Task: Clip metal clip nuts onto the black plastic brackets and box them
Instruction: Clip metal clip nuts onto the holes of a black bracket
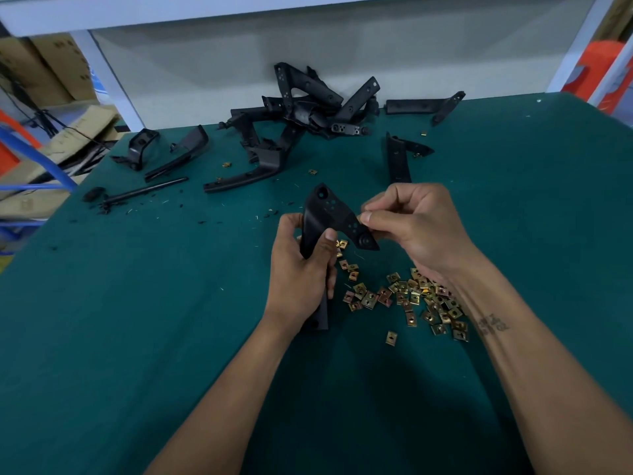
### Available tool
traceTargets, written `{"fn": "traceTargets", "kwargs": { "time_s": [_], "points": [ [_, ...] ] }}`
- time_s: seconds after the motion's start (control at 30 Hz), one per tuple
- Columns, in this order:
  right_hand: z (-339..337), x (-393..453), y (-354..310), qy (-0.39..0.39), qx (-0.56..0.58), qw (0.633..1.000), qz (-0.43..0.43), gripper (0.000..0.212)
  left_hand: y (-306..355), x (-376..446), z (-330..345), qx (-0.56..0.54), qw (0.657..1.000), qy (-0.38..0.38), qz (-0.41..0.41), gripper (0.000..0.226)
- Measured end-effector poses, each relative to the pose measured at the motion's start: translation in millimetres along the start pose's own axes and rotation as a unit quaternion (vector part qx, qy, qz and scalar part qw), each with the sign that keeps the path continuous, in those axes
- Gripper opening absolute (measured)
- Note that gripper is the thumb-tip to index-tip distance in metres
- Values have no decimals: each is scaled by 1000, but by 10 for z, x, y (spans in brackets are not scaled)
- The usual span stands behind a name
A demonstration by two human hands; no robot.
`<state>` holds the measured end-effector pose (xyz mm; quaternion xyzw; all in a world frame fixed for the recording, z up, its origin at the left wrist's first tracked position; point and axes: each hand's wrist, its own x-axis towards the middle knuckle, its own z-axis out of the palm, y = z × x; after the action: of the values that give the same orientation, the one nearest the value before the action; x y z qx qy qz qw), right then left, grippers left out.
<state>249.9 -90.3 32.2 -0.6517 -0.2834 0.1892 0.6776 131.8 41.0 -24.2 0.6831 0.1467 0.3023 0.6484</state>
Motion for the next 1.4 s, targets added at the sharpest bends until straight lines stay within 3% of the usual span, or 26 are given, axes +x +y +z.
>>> {"fn": "traceTargets", "kwargs": {
  "time_s": [0.33,0.53,0.73,0.93,1.0,1.1,1.2,1.4],
  "points": [
    [-37,54,12,-17,-6,1000,-9,32,11,-1,3,-10,1000,-2,-9,24],
    [97,-18,90,41,32,999,-8,25,4,3,2,1,1000,18,-9,23],
    [385,-79,163,147,86,985,-23,15,-3,13,13,12,999,43,0,23],
    [525,-119,234,175,69,980,-60,14,-1,0,14,2,999,51,3,23],
    [529,-121,247,169,96,979,-55,17,-4,-6,15,0,999,51,4,23],
    [554,-114,261,178,161,970,-45,40,-9,-12,14,0,999,47,5,24],
    [646,-164,259,177,193,964,-41,26,-10,-12,18,2,999,51,8,27],
    [686,-184,250,146,174,972,-58,28,-5,-16,16,-3,998,63,7,28]
  ]
}}
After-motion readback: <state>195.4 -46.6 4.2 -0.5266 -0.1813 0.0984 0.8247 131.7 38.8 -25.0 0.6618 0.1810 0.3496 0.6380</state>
